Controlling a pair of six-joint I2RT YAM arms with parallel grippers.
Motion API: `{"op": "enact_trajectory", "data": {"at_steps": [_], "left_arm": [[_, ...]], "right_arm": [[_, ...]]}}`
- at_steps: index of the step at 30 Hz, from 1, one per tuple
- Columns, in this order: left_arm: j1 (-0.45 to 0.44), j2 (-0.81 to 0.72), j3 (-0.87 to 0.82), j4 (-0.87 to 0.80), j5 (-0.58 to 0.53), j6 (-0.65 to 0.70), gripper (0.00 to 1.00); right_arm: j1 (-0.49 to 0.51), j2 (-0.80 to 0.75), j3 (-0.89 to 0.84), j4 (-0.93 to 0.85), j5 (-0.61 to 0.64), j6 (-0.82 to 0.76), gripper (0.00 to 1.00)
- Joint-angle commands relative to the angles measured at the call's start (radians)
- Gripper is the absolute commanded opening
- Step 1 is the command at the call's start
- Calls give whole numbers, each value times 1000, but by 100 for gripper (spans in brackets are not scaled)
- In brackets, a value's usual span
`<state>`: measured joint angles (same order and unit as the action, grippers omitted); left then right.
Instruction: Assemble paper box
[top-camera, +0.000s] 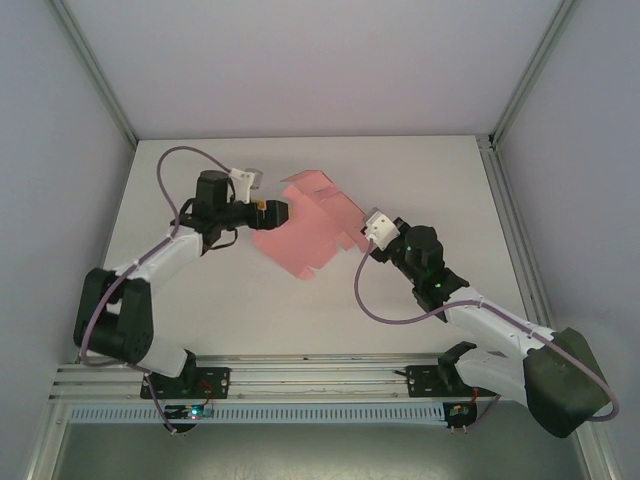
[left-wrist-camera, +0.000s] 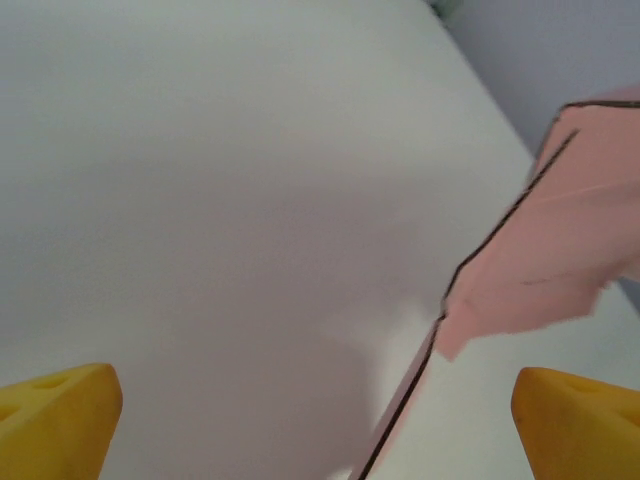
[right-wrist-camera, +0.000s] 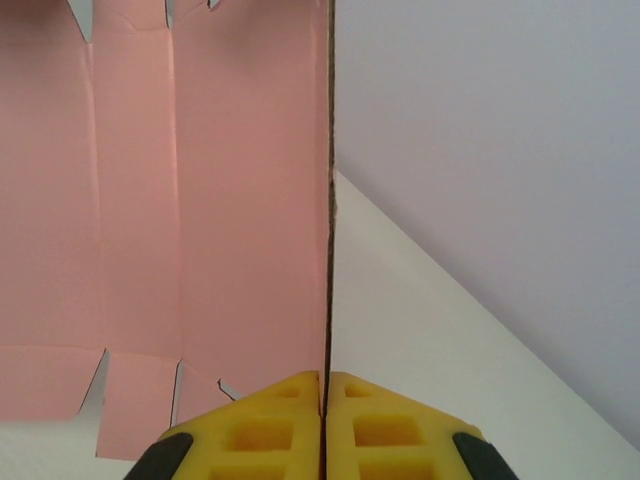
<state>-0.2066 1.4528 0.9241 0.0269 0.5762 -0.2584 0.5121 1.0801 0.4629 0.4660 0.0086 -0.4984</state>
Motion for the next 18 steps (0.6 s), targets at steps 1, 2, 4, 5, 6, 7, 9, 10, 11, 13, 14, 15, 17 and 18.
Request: {"op": "enact_trajectory", "data": {"at_steps": [1,2,4,5,6,7,9,10,11,13,14,15,17,18], "left_arm": [[40,-75,-39,-58,-203,-46,100],[62,-83,-45,-34,-188,-76,100],[82,-67,-26,-21,-217,-123,100],[84,-45,1,-27,-245,-131,100],[84,-16,28,-30,-253,-144,100],[83,13,58,-32,-241,-145,100],[83,75,111,-20,-189,-171,100],[83,98,124,7,-150,-183,100],[83,118,135,32,-110,-194,100],[80,139,142,81,-20,-197,100],[78,141,136,106,30,-189,100],[73,142,127,124,74,-173,100],[55,130,99,132,114,-128,100],[45,122,89,125,126,-100,100]], "right_arm": [[-9,-12,38,2,-41,30,8],[-9,-10,37,2,-50,31,8],[-11,-5,40,2,-68,36,8],[-9,-4,38,2,-77,37,8],[-11,-4,37,3,-84,43,8],[-10,-3,37,4,-90,45,8],[-10,-6,31,19,-97,62,8],[-11,-10,29,21,-105,63,8],[-11,-16,27,22,-107,68,8],[-12,-26,28,12,-100,65,8],[-11,-31,28,10,-90,68,8],[-13,-32,31,10,-83,73,8],[-16,-31,37,11,-73,78,8],[-16,-27,42,10,-70,82,8]]}}
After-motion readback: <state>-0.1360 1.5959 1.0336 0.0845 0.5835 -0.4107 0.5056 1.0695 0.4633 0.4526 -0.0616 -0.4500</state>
